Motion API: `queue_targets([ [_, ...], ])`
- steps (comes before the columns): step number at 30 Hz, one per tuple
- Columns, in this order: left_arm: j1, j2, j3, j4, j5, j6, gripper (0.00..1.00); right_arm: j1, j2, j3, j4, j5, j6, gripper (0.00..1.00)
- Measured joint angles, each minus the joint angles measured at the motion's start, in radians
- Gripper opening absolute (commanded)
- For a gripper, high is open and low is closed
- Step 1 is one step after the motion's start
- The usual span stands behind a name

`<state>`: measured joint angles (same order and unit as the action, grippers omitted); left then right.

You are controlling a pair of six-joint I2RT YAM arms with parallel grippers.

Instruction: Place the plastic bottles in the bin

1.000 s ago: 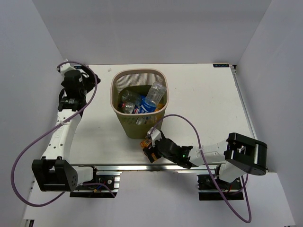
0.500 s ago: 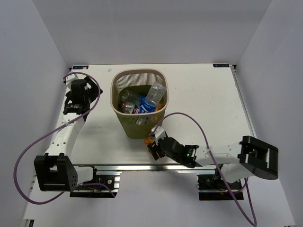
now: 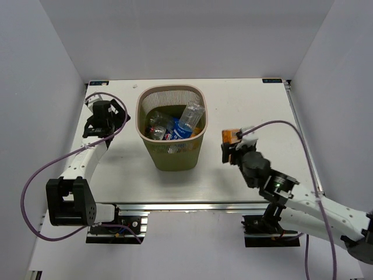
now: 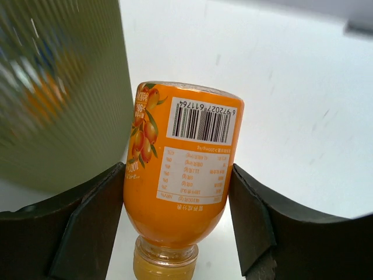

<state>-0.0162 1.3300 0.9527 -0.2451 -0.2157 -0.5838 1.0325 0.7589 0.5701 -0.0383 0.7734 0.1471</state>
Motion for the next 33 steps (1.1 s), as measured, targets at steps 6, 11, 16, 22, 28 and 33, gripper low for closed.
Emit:
queue_targets([
  [6, 0.000, 0.001, -0.025, 0.029, 0.055, 0.016, 0.98, -0.018, -0.026, 0.289, 0.048, -0.094, -0.184, 0.23],
  [11, 0.003, 0.021, -0.023, 0.112, 0.154, 0.045, 0.98, -0.021, 0.249, 0.665, 0.010, -0.391, -0.337, 0.27],
  [16, 0.066, 0.082, -0.021, 0.254, 0.358, 0.044, 0.98, -0.021, 0.543, 0.922, -0.082, -0.695, -0.447, 0.34],
  [22, 0.175, 0.205, -0.022, 0.566, 0.722, -0.049, 0.98, -0.018, 0.774, 1.043, -0.215, -0.863, -0.544, 0.46],
  [28, 0.211, 0.396, 0.005, 0.790, 0.969, -0.193, 0.98, -0.019, 0.909, 1.130, -0.288, -0.937, -0.581, 0.89],
  [33, 0.210, 0.413, 0.013, 0.779, 1.007, -0.198, 0.98, -0.023, 0.932, 1.171, -0.303, -0.937, -0.594, 0.89],
])
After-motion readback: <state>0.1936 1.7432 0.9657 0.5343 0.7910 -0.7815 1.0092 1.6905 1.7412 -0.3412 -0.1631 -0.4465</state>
